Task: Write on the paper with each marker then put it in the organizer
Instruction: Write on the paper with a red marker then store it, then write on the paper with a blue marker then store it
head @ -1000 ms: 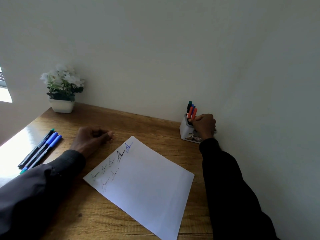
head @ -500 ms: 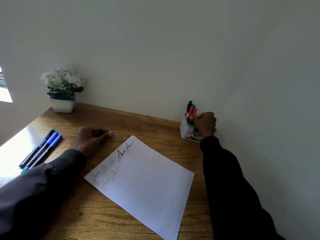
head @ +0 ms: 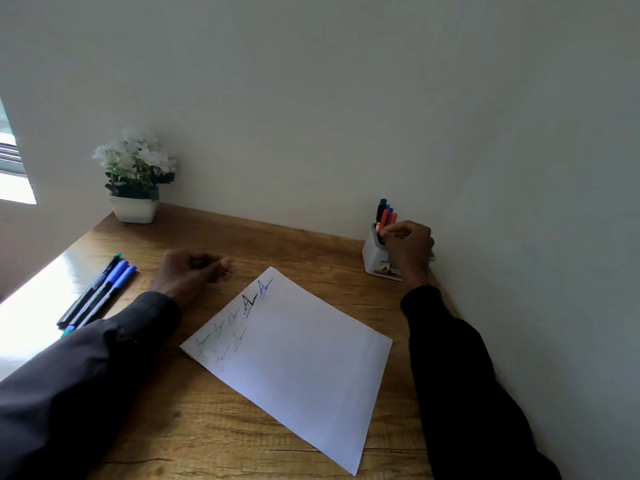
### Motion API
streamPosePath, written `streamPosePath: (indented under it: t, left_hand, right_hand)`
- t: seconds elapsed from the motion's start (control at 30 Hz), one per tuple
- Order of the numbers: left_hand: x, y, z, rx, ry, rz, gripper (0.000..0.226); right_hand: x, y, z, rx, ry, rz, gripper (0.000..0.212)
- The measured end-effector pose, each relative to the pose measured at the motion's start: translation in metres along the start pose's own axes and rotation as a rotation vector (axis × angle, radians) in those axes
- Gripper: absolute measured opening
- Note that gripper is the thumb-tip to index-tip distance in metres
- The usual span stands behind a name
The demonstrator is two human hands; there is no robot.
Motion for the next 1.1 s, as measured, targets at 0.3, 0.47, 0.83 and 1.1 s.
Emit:
streamPosePath:
  t: [0.3, 0.47, 0.83, 1.1]
  left_hand:
    - [-0.033, 0.006, 0.035, 0.057, 0.018, 0.082, 0.012]
    - [-0.068, 0.007, 0.068, 0.08, 0.1, 0.284, 0.019]
    - [-0.13, -0.014, 0.104, 0.062, 0.264, 0.452, 0.016]
    - [-0.148, -0.02, 0.113, 0.05, 0.284, 0.433, 0.027]
  right_hand:
    - [0.042, -0.036, 0.09, 0.065, -0.443, -0.351, 0.006]
    - [0.068, -0.068, 0.128, 0.031, -0.682, -0.411, 0.004]
    - [0.13, -0.122, 0.173, -0.207, -0.953, -0.409, 0.006]
    - [0.185, -0.182, 0.2, -0.845, -0.986, -0.044, 0.03]
Point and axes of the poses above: each hand's wrist, its own z-axis away from the middle knuckle, its own x-axis out of the palm, y = z × x, the point moved 2 cm from there along -z, towards the middle knuckle, and after that the axes turned 5 degrees about -y, right-handed, at the moved point
